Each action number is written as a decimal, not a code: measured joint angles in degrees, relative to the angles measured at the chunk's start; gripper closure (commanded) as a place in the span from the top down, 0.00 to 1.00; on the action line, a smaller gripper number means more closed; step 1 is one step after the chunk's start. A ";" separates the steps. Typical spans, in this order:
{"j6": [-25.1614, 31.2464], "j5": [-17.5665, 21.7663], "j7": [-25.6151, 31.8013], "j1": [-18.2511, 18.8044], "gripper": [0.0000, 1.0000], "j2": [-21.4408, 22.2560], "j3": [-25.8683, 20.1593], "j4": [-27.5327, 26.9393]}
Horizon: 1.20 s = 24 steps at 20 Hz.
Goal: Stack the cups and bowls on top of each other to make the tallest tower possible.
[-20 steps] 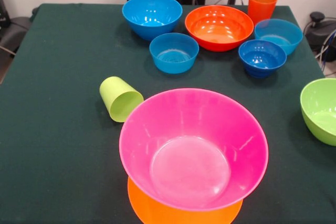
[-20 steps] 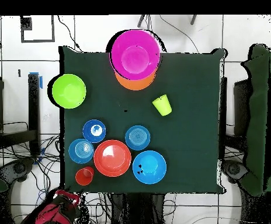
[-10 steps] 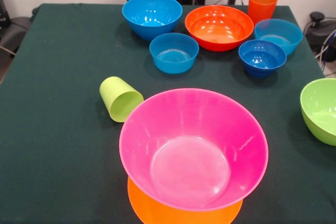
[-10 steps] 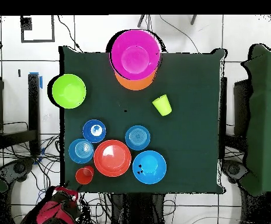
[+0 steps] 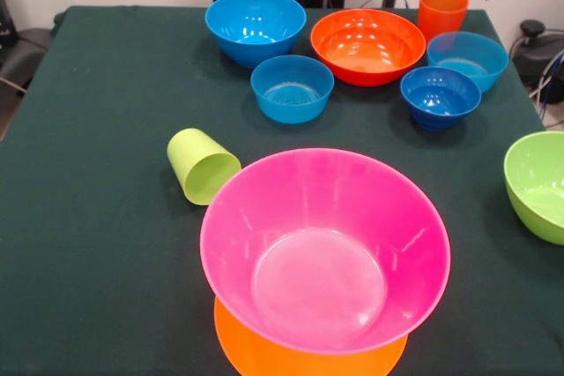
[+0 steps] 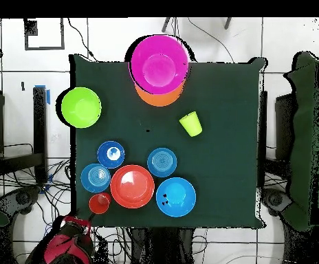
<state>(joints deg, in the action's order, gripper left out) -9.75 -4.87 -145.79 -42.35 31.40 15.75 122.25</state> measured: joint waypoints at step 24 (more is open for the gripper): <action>-3.00 0.64 0.00 5.74 1.00 2.39 -3.23 2.48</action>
<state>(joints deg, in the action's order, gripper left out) -12.75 -4.23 -145.79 -36.61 33.79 12.51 124.73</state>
